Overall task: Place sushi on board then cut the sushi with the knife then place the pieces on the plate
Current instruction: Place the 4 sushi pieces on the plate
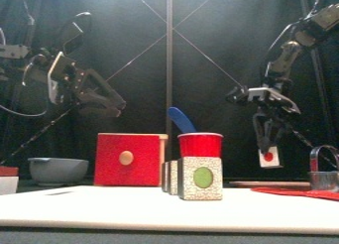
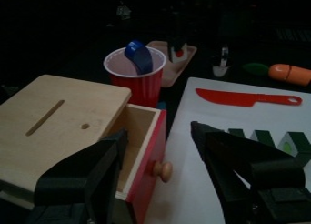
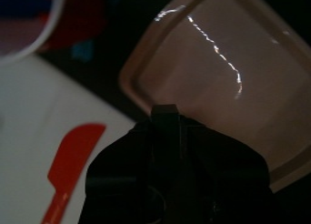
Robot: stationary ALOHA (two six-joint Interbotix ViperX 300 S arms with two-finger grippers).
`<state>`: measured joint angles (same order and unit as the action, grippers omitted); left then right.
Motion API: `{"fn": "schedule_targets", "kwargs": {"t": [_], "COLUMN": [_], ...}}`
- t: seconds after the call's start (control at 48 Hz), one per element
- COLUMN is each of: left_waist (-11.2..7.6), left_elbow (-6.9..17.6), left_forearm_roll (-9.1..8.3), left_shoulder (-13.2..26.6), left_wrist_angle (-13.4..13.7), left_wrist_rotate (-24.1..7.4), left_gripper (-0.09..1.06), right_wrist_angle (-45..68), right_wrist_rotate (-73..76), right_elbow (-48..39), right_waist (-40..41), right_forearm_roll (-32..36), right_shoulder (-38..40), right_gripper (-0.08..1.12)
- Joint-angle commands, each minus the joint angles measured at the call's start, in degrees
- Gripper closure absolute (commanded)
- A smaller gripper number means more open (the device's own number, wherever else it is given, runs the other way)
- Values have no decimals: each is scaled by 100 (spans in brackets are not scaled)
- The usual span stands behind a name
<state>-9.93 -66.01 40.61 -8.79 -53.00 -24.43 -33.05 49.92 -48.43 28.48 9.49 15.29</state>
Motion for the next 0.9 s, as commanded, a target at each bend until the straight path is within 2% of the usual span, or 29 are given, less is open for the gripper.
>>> {"fn": "schedule_targets", "kwargs": {"t": [0.021,0.125,0.229,0.312,0.458,0.688,0.792,0.896], "left_waist": [0,-18,-18,-18,-18,-26,-26,-26], "left_elbow": [123,79,26,-18,-35,-9,18,62], "left_forearm_roll": [-53,-193,-246,-316,-554,-563,-554,-554], "left_shoulder": [-9,-9,-9,-9,-9,-9,-9,-9], "left_wrist_angle": [-18,-18,-18,-18,-18,-18,-18,-18], "left_wrist_rotate": [-9,0,-9,-9,9,26,35,26], "left_gripper": [5,5,5,5,5,5,5,5], "right_wrist_angle": [255,439,633,668,659,404,114,44], "right_wrist_rotate": [659,1046,1151,1090,1143,1090,1063,642], "right_elbow": [132,193,281,369,475,721,756,747], "right_waist": [35,0,-44,-70,-70,-264,-703,-1529], "right_forearm_roll": [466,650,615,668,694,738,1002,1134], "right_shoulder": [-141,-387,-589,-729,-870,-721,-466,-264], "right_gripper": [48,47,43,37,23,21,21,20]}}
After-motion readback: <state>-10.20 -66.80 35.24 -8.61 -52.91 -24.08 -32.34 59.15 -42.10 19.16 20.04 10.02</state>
